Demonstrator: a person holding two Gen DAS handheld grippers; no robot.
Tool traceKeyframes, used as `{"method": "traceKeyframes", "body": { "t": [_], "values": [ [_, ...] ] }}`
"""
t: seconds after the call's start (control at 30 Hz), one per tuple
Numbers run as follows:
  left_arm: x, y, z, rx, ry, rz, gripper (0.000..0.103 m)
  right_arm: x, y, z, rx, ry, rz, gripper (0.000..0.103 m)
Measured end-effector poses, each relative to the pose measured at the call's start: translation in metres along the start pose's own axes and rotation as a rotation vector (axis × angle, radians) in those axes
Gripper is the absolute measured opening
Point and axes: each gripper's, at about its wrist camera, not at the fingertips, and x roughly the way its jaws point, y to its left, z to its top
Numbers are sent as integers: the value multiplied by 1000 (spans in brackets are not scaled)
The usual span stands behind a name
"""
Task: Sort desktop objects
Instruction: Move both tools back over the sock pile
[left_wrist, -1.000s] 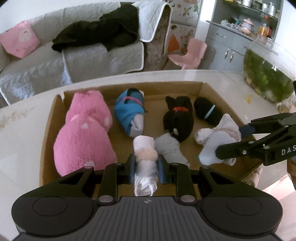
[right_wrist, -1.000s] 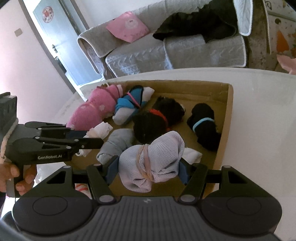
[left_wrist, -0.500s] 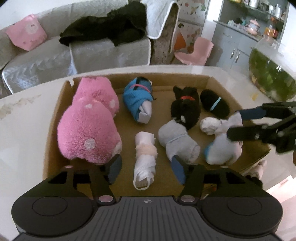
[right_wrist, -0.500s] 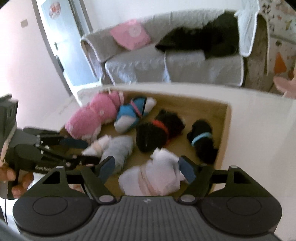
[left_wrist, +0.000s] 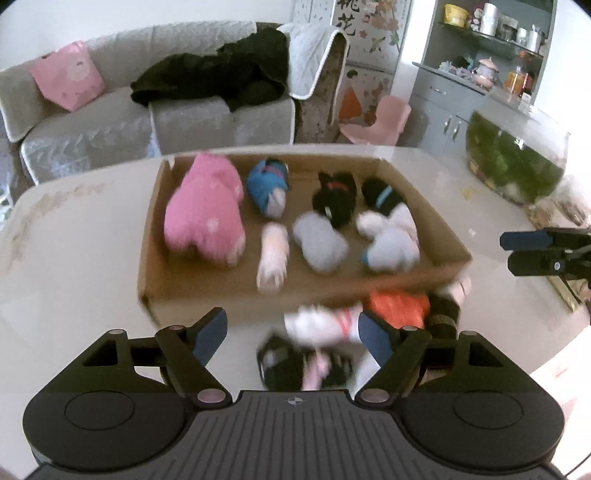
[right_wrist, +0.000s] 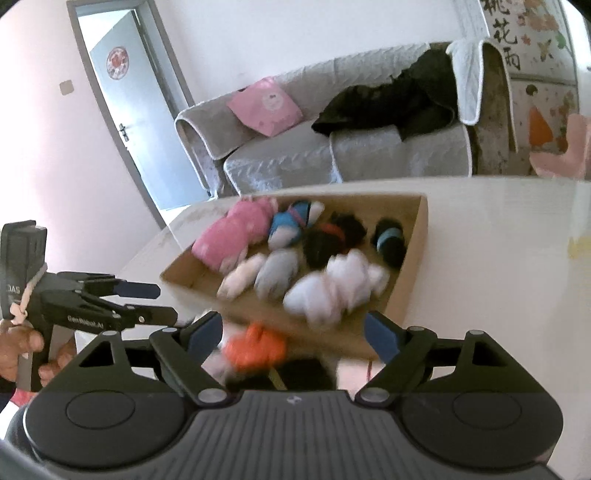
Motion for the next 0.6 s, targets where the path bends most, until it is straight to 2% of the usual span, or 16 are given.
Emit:
{"method": "traceKeyframes", "body": {
  "t": [0.13,0.27,0.4,0.53,0.6],
  "values": [
    [-13,-9,-28,-14,39,-41,84,-6,7,-25,14,25,27,82],
    [-7,-21,-43,-14,80,-70,84,-5,12,-45,27,44,39,82],
    [5,-24,-41,-102,113,-124,84,-2,18,-58,-19,66,16,82],
    [9,-35,-41,-135,124,-186,84,-9,22,-70,-71,70,3,82],
    [12,-40,-39,-130,131,-172,84,-8,21,-71,-93,74,-3,82]
  ]
}}
